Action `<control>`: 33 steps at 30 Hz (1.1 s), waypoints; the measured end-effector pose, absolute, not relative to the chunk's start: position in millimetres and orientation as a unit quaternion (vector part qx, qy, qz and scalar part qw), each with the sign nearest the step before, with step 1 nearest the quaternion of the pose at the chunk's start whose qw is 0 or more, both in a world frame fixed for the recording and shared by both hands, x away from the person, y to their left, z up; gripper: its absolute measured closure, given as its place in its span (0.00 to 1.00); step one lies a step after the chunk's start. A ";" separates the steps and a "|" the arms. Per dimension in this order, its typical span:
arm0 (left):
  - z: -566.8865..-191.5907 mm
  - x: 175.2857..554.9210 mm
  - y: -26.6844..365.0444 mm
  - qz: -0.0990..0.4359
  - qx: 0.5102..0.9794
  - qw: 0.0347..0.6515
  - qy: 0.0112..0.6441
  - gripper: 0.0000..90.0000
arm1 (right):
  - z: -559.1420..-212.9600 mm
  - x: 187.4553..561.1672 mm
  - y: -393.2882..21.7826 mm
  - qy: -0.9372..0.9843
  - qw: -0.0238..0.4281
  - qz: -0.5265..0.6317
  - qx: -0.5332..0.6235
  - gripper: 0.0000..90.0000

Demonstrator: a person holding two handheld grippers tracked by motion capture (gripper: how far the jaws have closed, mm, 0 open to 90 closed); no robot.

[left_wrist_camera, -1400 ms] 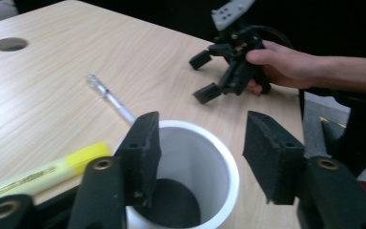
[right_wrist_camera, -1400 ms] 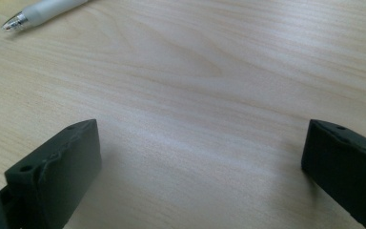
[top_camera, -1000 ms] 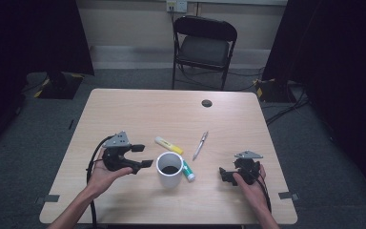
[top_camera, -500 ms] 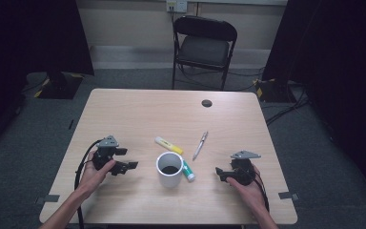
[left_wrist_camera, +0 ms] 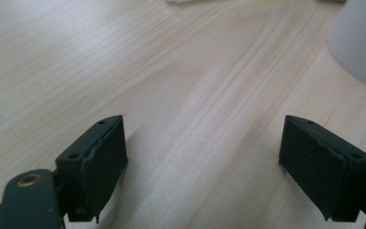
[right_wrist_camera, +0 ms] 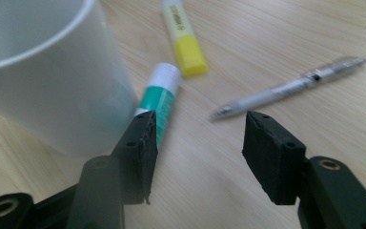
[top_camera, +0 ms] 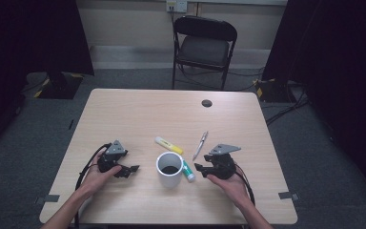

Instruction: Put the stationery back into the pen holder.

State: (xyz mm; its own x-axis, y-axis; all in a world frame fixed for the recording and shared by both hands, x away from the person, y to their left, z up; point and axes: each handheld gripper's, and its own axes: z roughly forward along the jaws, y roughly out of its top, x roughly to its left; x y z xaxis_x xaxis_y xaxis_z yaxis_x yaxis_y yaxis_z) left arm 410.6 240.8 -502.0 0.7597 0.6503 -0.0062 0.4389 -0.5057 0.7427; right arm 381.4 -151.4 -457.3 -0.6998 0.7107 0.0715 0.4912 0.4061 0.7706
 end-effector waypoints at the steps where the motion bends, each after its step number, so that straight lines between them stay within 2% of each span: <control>1: -501.9 410.7 241.0 0.139 0.857 0.382 0.317 0.17 | -458.0 382.0 -145.6 0.829 0.131 0.411 0.356 0.53; 16: -501.9 411.0 240.9 0.142 0.858 0.380 0.315 0.17 | -473.1 382.6 -123.7 0.848 0.091 0.402 0.334 0.66; 20: -502.0 410.9 240.8 0.142 0.857 0.381 0.316 0.17 | -474.6 381.6 -120.3 0.855 0.087 0.397 0.321 0.69; 27: -501.7 410.3 240.9 0.143 0.857 0.379 0.318 0.17 | -481.1 383.9 -120.4 0.862 0.083 0.379 0.326 0.68; 33: -501.5 410.1 241.0 0.143 0.857 0.378 0.319 0.17 | -481.5 381.2 -122.9 0.863 0.092 0.373 0.328 0.73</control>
